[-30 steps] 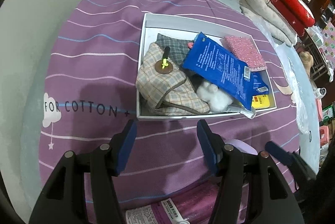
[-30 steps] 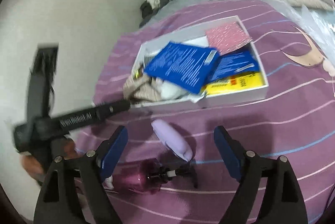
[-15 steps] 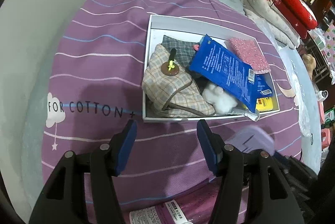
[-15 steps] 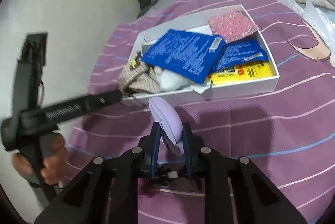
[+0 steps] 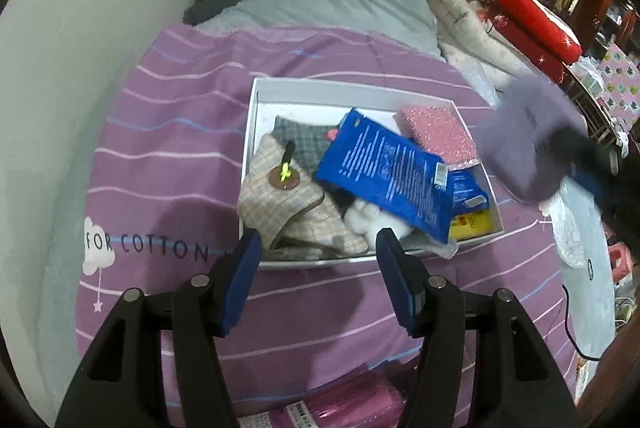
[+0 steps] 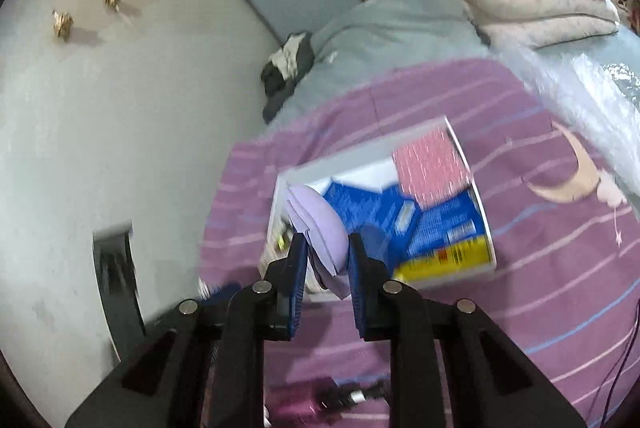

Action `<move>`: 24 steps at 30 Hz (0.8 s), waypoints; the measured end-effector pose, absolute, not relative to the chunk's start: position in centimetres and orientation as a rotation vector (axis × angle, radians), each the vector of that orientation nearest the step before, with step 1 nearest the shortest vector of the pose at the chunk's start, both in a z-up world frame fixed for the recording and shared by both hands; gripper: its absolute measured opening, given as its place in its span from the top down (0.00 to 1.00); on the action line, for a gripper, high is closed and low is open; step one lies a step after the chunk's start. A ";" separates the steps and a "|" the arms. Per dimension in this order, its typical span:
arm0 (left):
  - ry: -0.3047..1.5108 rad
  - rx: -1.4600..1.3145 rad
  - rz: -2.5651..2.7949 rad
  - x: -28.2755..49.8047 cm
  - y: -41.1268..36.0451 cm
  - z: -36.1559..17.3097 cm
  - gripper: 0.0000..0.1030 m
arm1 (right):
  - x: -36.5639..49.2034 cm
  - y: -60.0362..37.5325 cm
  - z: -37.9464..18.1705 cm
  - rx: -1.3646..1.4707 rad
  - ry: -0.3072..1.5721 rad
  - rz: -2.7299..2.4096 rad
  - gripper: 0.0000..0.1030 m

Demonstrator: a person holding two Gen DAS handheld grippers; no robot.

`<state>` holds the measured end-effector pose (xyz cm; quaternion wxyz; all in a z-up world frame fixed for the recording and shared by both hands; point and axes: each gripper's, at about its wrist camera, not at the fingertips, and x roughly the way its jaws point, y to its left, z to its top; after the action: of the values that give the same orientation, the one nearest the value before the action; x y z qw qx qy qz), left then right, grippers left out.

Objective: Organize soft objects
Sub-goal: 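Lift the lavender pad and carry it over the tray with the right gripper, then lower the lavender pad into the tray beside the pink sponge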

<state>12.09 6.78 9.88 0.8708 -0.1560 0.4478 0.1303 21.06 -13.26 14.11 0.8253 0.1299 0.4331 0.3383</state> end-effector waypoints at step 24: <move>0.987 -0.239 0.303 16.0 2.9 7.0 0.41 | 23.2 -13.6 8.6 0.161 0.849 0.431 0.81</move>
<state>15.96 2.89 6.96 0.8629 -0.1139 0.4708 0.1444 23.21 -13.63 8.61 0.8857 0.0776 0.4083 0.2071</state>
